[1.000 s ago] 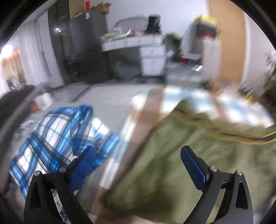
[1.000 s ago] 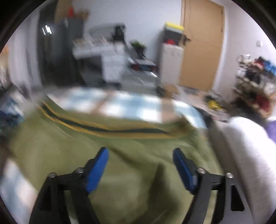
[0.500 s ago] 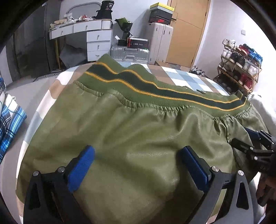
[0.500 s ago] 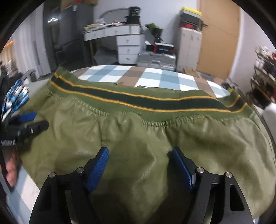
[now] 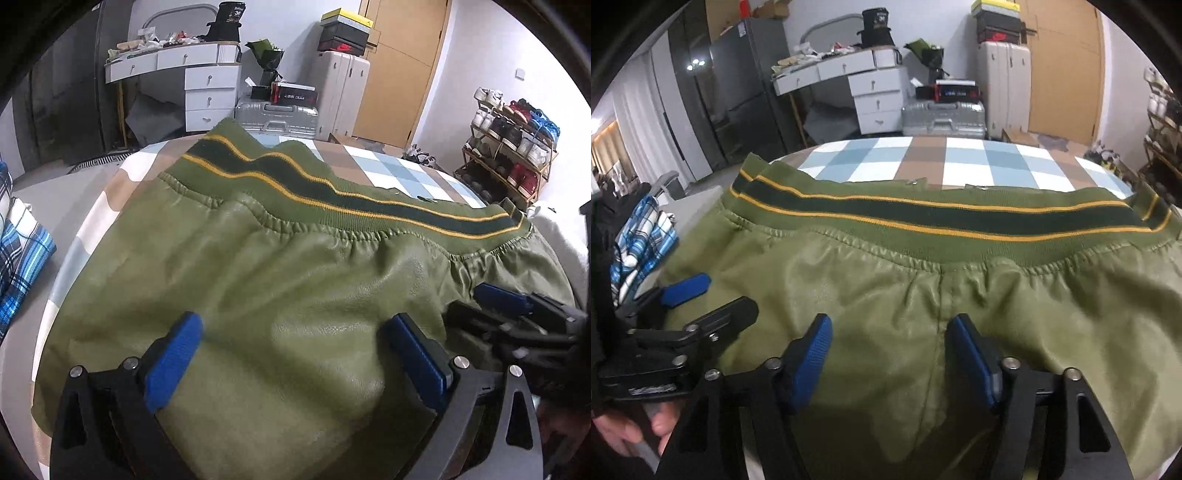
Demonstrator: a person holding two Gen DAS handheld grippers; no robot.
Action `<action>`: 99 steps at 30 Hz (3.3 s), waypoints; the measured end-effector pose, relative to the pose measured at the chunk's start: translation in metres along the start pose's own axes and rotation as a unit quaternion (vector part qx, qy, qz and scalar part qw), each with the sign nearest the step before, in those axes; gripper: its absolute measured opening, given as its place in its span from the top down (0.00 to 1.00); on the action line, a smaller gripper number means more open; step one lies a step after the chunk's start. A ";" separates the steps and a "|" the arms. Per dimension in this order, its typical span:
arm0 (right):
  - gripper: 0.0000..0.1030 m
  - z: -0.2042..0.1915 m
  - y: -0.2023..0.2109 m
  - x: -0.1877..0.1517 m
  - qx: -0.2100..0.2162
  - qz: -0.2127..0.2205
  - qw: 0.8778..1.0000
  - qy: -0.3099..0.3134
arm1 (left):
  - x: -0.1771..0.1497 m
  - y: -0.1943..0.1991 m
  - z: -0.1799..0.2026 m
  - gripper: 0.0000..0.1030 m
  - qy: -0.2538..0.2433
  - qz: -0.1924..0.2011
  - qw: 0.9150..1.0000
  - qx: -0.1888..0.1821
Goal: Fold large clothes
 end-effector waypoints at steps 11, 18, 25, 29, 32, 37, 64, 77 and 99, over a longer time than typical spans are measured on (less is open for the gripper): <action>0.46 0.164 0.053 -0.038 -0.158 0.008 0.983 -0.088 | 0.000 -0.004 0.005 0.03 -0.002 -0.001 1.000 0.005; 0.49 0.164 0.064 -0.031 -0.143 0.008 0.988 -0.062 | 0.000 -0.004 0.006 0.03 -0.004 -0.002 1.000 0.008; 0.49 0.183 0.066 -0.031 -0.088 0.068 0.987 -0.115 | 0.000 -0.004 0.005 0.03 -0.007 -0.004 1.000 0.011; 0.45 0.180 0.059 -0.028 -0.103 0.075 0.987 -0.093 | 0.000 -0.004 0.006 0.03 -0.006 -0.005 1.000 0.015; 0.44 0.182 0.060 -0.028 -0.097 0.075 0.988 -0.088 | 0.000 -0.005 0.007 0.02 -0.009 -0.008 1.000 0.024; 0.39 0.174 0.082 -0.035 0.038 0.154 0.978 -0.135 | 0.000 0.003 0.009 0.02 -0.008 0.007 0.999 0.036; 0.08 0.256 0.146 -0.078 0.156 0.304 0.879 -0.332 | 0.052 -0.028 0.251 0.16 -0.119 -0.134 0.982 -0.060; 0.54 0.251 0.129 -0.074 0.125 0.266 0.904 -0.310 | 0.076 -0.148 0.304 0.03 -0.194 -0.225 0.954 -0.032; 0.52 0.231 0.121 -0.067 0.133 0.255 0.919 -0.270 | 0.027 -0.023 0.013 0.01 -0.027 -0.141 0.988 0.061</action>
Point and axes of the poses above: each gripper's, at about its wrist camera, not at the fingertips, and y roughly against the way its jaws point, z to its right, x to its top, the point moved 7 cm from there along -y, roughly the way its jaws point, and after that the axes turned 1 degree about -z, right-handed, at the moved point
